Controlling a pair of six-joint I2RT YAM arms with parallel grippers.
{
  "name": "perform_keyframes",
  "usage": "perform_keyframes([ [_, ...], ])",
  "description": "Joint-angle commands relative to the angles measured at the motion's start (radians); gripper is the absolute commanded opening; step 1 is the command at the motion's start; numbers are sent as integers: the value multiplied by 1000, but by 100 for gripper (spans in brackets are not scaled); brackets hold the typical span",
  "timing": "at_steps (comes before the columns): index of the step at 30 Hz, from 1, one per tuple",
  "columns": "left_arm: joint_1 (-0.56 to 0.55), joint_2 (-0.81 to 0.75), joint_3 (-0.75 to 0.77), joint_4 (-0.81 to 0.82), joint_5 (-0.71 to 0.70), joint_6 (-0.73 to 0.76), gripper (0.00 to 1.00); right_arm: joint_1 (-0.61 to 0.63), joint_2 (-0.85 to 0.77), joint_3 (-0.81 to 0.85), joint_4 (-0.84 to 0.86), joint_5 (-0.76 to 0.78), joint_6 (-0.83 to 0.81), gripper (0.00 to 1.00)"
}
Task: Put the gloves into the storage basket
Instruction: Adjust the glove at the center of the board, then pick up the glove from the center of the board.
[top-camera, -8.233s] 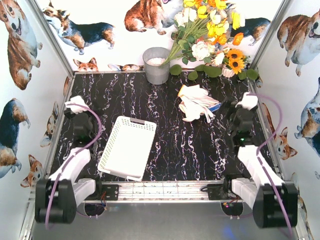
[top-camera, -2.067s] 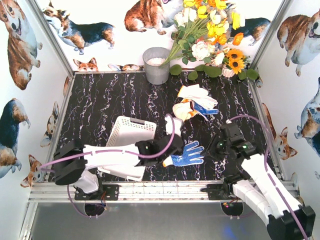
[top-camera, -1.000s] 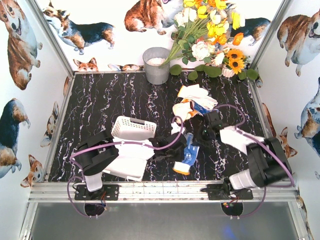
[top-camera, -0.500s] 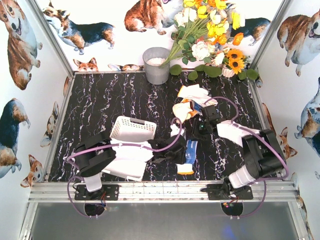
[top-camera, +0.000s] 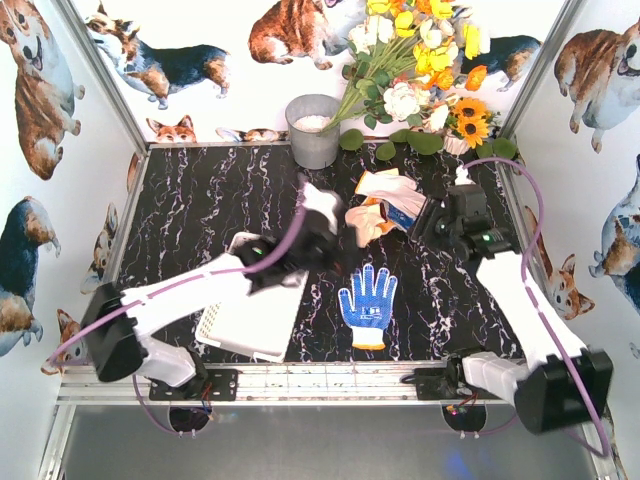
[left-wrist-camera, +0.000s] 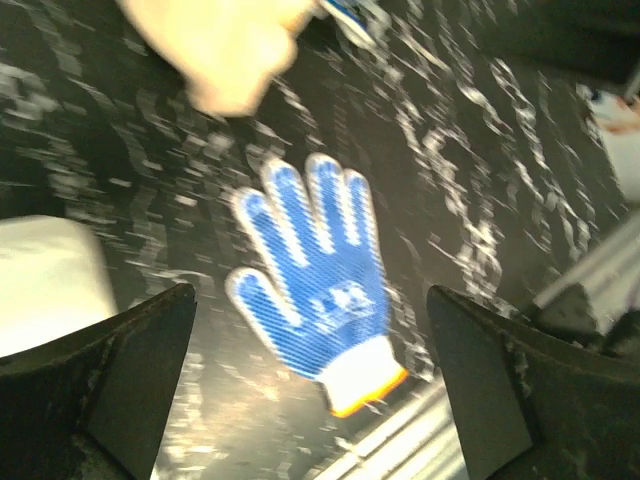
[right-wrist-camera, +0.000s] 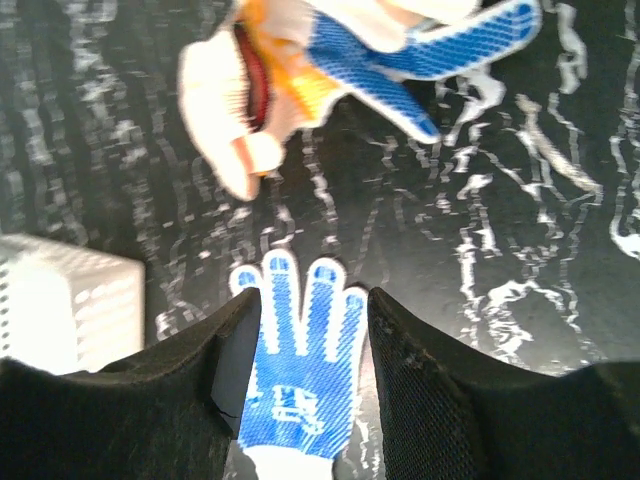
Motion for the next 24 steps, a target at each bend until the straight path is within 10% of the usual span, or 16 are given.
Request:
perform_keyframes([
  [1, 175, -92, 2, -138, -6, 158, 96, -45, 137, 30, 20, 88, -56, 49],
  [14, 741, -387, -209, -116, 82, 420, 100, -94, 398, 58, 211, -1, -361, 53],
  [24, 891, -456, -305, -83, 82, 515, 100, -96, 555, 157, 158, -12, -480, 53],
])
